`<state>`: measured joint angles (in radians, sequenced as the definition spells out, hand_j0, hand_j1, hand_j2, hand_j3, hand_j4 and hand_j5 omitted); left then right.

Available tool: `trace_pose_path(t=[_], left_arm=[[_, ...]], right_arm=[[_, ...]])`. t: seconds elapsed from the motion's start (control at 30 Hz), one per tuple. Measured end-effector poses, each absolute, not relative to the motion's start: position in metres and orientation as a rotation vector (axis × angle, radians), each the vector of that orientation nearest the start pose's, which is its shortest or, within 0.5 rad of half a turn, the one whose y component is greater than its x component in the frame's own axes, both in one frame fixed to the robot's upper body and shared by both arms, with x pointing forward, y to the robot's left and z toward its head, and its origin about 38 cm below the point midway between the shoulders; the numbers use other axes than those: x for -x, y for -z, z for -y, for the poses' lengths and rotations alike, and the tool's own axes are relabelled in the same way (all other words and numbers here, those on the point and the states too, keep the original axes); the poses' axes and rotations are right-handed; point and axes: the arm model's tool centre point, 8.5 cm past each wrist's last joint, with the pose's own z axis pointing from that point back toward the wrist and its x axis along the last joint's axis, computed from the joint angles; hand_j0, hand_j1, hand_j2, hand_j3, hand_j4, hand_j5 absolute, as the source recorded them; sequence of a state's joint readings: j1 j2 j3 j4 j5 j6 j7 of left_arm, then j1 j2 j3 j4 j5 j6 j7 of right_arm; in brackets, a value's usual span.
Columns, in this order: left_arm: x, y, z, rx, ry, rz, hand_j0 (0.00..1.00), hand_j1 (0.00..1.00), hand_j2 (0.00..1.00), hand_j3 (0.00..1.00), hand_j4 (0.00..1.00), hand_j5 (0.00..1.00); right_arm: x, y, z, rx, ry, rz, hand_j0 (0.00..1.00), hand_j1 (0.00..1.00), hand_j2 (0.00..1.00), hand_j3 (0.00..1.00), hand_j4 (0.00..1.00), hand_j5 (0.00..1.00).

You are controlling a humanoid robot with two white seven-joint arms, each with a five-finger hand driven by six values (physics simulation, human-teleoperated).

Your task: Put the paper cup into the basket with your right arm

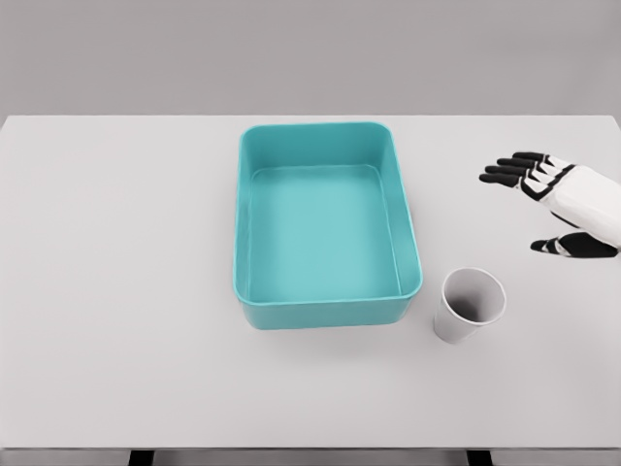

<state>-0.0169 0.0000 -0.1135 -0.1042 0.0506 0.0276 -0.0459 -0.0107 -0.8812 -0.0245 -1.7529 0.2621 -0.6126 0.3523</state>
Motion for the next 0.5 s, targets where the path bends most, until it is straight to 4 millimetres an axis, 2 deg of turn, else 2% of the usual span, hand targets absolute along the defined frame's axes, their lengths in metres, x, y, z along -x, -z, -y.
trace_pose_path(t=[0.17, 0.3, 0.4, 0.5], left_arm=[[-0.045, 0.262, -0.264, -0.034, 0.069, 0.090, 1.00, 1.00, 1.00, 1.00, 1.00, 1.00], [-0.045, 0.262, -0.264, -0.034, 0.069, 0.090, 1.00, 1.00, 1.00, 1.00, 1.00, 1.00], [-0.045, 0.262, -0.264, -0.034, 0.069, 0.090, 1.00, 1.00, 1.00, 1.00, 1.00, 1.00], [-0.045, 0.262, -0.264, -0.034, 0.069, 0.090, 1.00, 1.00, 1.00, 1.00, 1.00, 1.00]], right_arm=[[-0.336, -0.240, 0.373, 0.520, -1.673, 1.725, 1.00, 1.00, 1.00, 1.00, 1.00, 1.00], [-0.338, -0.252, 0.378, 0.538, -1.630, 1.758, 0.99, 0.99, 0.99, 0.99, 0.99, 0.99], [-0.331, -0.250, 0.378, 0.413, -1.474, 1.865, 1.00, 1.00, 1.00, 1.00, 1.00, 1.00], [-0.318, -0.236, 0.380, 0.239, -1.343, 1.901, 1.00, 1.00, 1.00, 1.00, 1.00, 1.00]])
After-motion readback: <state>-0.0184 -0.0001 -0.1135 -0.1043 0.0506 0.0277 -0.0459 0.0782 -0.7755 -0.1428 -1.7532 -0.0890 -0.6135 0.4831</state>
